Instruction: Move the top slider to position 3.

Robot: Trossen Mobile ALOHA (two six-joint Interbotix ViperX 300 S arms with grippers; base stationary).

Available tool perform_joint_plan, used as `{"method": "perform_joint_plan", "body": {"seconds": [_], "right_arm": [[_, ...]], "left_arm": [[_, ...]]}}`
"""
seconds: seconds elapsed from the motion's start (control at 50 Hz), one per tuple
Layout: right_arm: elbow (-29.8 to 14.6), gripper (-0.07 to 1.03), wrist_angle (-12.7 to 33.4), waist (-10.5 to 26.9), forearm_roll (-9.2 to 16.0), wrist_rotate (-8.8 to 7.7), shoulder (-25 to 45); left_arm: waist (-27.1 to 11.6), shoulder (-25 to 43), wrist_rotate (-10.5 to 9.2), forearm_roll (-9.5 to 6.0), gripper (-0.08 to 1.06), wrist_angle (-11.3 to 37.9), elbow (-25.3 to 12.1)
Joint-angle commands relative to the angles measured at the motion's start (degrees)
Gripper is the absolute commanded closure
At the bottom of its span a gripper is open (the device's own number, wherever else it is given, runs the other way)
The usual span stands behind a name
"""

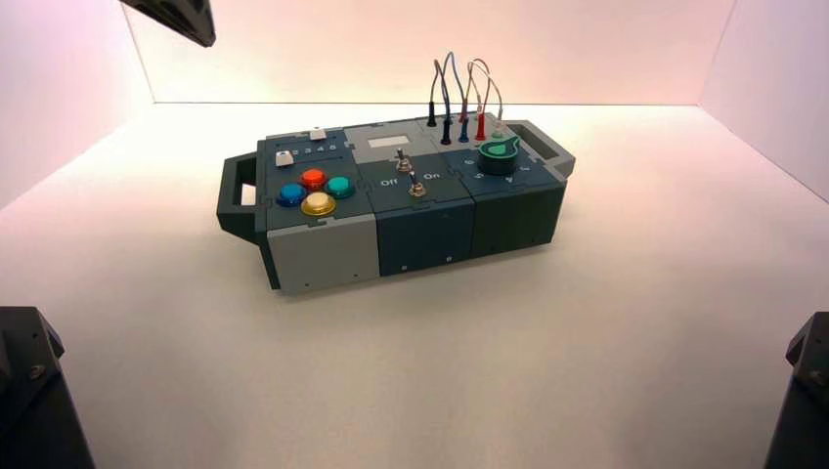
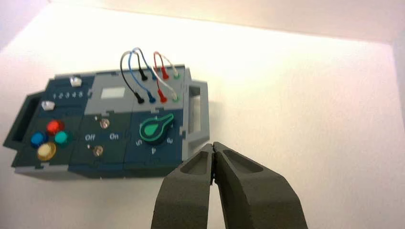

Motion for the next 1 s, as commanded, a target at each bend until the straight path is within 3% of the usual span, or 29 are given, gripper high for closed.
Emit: {"method": "perform_joint_plan", "body": {"seconds": [0.02,0.24,0.5,1.0], "right_arm": [[-2.7,0.99,0.5,0.2,0.3,0.09,3.3],[-3.1,0.99,0.8,0.1,0.2,0.0,4.7],[-2.9,0.99,0.6,0.1,0.2,0.0,4.5],[-2.8,0.99,0.6,0.1,0.0,0.09,4.2]], "left_arm": [[-0.9,1.8,0.62,0.09,1.01,-0.3,-3.3],[-3.6,7.9,2.37,0.0,1.01,-1.7,-7.6],[-7.5,20.0,2.81,0.0,1.01,-2.3,-14.8],[-8.0,33.6,3.96,0.09,1.01,-1.1,-24.0]]}}
